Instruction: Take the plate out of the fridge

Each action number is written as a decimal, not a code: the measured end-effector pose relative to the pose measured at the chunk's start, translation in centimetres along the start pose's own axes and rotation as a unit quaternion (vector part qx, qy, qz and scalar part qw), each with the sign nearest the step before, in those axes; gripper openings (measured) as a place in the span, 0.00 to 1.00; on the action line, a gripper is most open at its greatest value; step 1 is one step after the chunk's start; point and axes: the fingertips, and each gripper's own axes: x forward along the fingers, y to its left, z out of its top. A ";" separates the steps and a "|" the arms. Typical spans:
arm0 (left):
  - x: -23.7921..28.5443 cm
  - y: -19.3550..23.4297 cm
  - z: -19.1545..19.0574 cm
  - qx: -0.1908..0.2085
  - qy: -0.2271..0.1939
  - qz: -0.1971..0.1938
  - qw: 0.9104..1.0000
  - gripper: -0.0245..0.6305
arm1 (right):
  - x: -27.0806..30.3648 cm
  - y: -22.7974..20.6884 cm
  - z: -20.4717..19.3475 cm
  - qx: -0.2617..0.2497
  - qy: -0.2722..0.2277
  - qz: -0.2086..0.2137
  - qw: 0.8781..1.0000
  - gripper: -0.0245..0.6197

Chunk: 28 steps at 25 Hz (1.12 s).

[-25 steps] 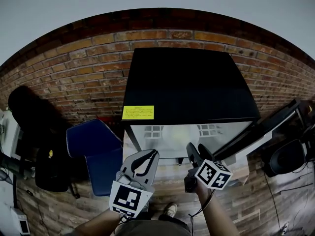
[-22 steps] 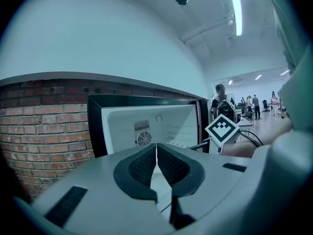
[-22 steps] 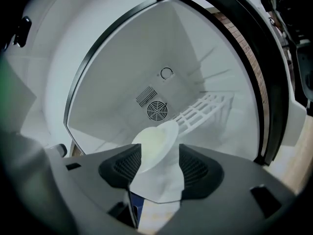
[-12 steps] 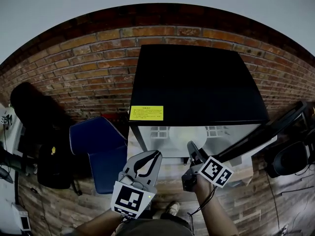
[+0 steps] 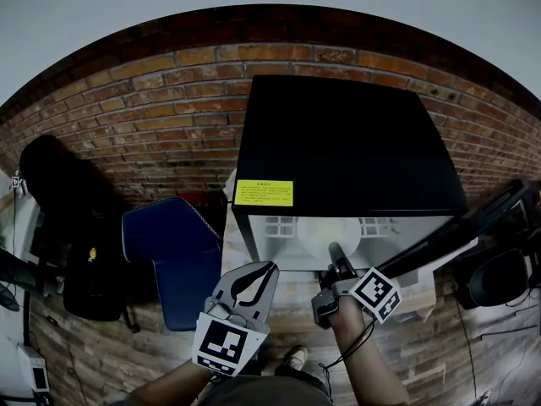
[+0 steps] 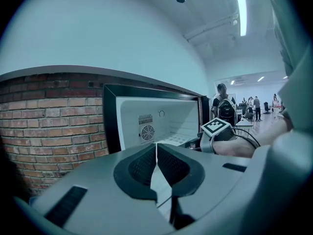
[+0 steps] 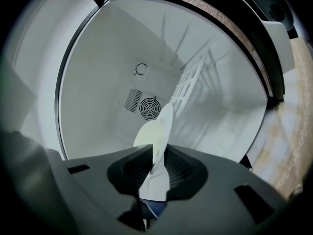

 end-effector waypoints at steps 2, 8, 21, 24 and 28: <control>-0.3 0.1 0.0 0.000 0.000 0.001 1.000 0.07 | 0.0 -0.1 0.0 0.017 -0.005 -0.003 1.000 0.15; -1.1 0.2 -0.3 -0.001 -0.001 0.005 1.000 0.07 | -0.4 -0.6 -0.8 0.109 -0.011 -0.012 0.994 0.11; -2.9 -0.5 0.3 0.002 -0.015 0.000 1.000 0.07 | -3.3 1.5 -2.1 0.166 -0.008 -0.011 0.986 0.10; -3.3 -0.6 0.5 0.003 -0.021 -0.003 1.000 0.07 | -4.3 2.8 -2.1 0.170 -0.011 0.001 0.985 0.10; -3.6 -1.0 1.3 0.007 -0.034 -0.012 0.999 0.07 | -6.4 4.8 -1.4 0.173 -0.021 0.015 0.985 0.10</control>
